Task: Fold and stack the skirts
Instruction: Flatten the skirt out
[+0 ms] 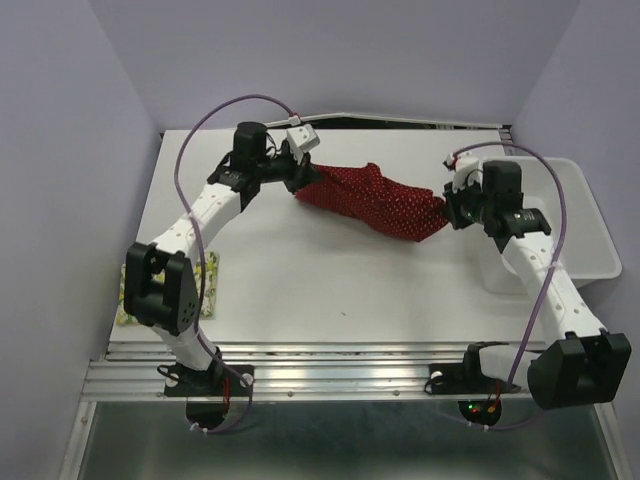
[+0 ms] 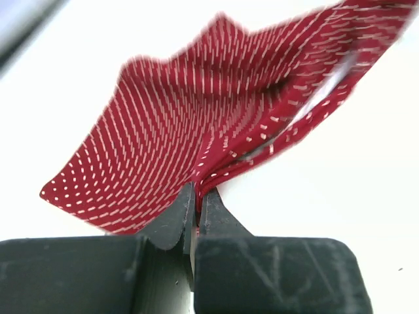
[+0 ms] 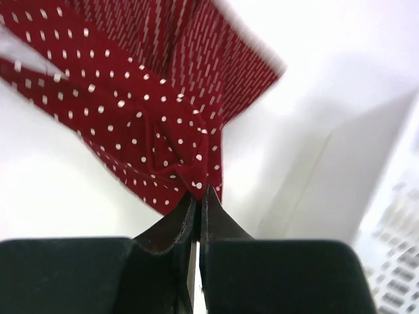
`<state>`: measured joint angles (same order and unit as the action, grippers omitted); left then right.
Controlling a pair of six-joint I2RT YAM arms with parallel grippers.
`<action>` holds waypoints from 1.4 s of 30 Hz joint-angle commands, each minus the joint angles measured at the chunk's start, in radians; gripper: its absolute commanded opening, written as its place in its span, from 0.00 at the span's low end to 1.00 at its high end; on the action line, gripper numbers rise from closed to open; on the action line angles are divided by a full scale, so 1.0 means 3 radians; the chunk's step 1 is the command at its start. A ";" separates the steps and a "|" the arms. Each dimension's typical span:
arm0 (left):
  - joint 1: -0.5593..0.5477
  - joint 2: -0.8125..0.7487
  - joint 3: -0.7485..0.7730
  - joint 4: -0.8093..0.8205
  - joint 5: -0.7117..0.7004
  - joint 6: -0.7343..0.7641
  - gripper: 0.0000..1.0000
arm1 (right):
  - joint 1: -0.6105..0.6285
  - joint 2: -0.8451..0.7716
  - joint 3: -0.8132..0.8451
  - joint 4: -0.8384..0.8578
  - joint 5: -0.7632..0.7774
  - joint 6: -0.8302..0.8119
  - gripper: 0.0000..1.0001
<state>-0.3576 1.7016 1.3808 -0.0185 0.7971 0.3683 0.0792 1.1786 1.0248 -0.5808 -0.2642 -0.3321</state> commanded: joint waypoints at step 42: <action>0.0175 -0.2380 -0.0333 -0.1529 -0.1638 -0.0399 0.00 | -0.0024 -0.0499 0.0773 0.0427 -0.0081 0.0903 0.01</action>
<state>-0.3206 0.8490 1.3151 -0.5137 0.4969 0.2996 0.0872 0.8860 1.3392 -0.5404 -0.4694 -0.0433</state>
